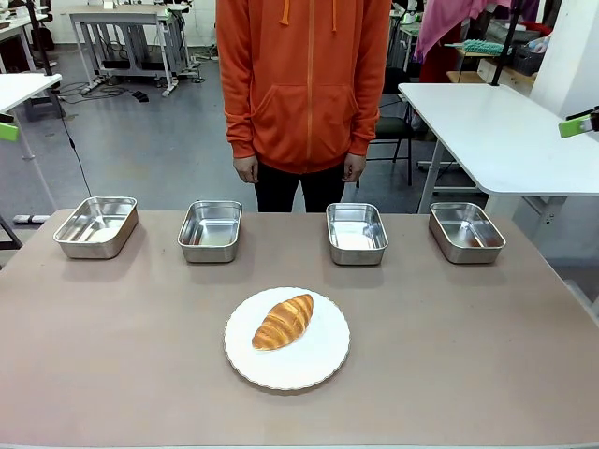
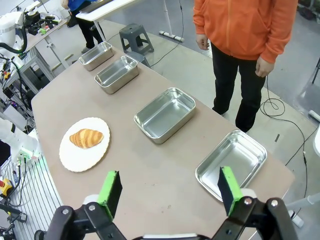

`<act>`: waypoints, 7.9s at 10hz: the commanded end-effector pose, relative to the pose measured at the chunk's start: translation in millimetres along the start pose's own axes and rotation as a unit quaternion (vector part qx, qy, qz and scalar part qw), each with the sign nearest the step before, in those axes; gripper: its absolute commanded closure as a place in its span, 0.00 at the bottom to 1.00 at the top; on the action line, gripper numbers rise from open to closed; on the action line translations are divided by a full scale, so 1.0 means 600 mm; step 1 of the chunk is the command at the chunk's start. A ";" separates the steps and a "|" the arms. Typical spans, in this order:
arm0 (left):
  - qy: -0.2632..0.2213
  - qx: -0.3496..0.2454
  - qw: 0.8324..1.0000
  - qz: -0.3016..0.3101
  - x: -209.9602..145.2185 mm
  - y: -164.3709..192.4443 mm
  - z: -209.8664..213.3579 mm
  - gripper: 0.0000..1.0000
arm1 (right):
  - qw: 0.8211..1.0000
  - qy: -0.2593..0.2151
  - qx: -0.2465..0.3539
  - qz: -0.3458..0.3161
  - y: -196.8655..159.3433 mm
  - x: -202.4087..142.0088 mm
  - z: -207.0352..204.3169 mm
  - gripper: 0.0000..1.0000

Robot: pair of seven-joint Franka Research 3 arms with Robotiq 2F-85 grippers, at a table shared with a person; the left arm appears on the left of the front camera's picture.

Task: Place the bread in the container.
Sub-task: Place the Butter Roll into the Airtight Container indicated by the human.

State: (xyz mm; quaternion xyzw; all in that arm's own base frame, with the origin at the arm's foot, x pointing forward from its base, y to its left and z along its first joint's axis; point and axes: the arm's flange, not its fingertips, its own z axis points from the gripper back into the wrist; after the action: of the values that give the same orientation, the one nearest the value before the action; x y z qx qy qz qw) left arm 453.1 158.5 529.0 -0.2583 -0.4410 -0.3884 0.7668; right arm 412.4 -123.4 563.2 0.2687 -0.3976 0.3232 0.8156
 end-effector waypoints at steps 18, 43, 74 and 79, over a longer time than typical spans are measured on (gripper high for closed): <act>-0.002 0.000 1.000 -0.002 0.002 -0.002 0.001 0.00 | 1.000 -0.010 0.002 0.006 -0.001 0.003 -0.002 0.00; -0.002 0.000 1.000 -0.002 0.002 -0.002 0.001 0.00 | 1.000 -0.010 0.002 0.006 -0.001 0.003 -0.002 0.00; -0.002 0.000 1.000 -0.002 0.002 -0.002 0.001 0.00 | 1.000 -0.010 0.002 0.006 -0.001 0.003 -0.002 0.00; -0.002 0.000 1.000 -0.002 0.002 -0.002 0.001 0.00 | 1.000 -0.010 0.002 0.006 -0.001 0.003 -0.002 0.00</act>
State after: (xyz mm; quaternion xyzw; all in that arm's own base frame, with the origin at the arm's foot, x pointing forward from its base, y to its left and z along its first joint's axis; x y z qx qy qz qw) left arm 453.1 158.5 529.0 -0.2583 -0.4410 -0.3884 0.7668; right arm 412.4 -123.5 563.2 0.2687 -0.3976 0.3231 0.8157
